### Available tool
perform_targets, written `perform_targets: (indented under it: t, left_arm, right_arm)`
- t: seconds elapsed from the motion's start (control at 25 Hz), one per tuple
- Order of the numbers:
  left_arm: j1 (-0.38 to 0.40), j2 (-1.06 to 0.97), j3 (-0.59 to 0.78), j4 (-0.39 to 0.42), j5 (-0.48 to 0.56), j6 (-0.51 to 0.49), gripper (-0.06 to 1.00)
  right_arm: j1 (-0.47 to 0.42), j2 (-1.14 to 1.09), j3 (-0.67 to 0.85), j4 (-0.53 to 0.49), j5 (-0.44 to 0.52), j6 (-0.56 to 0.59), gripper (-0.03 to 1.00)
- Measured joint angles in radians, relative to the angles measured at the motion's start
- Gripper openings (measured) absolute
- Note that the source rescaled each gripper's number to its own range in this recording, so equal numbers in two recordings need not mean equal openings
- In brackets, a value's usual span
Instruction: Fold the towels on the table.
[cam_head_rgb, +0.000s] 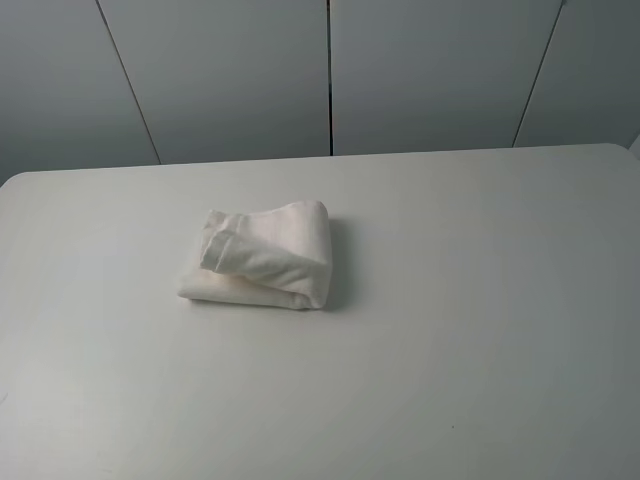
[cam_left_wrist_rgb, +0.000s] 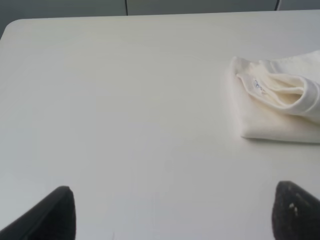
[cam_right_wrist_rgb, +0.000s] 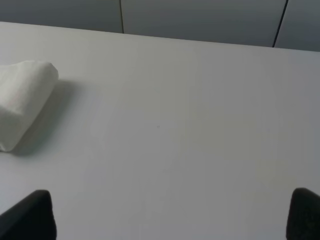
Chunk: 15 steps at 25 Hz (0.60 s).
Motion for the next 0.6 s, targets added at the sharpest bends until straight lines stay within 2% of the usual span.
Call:
perform_targets:
  t: [0.6]
  left_arm:
    - [0.0, 0.0, 0.0, 0.0, 0.0, 0.0, 1.0]
  right_arm:
    - [0.0, 0.0, 0.0, 0.0, -0.001, 0.0, 1.0]
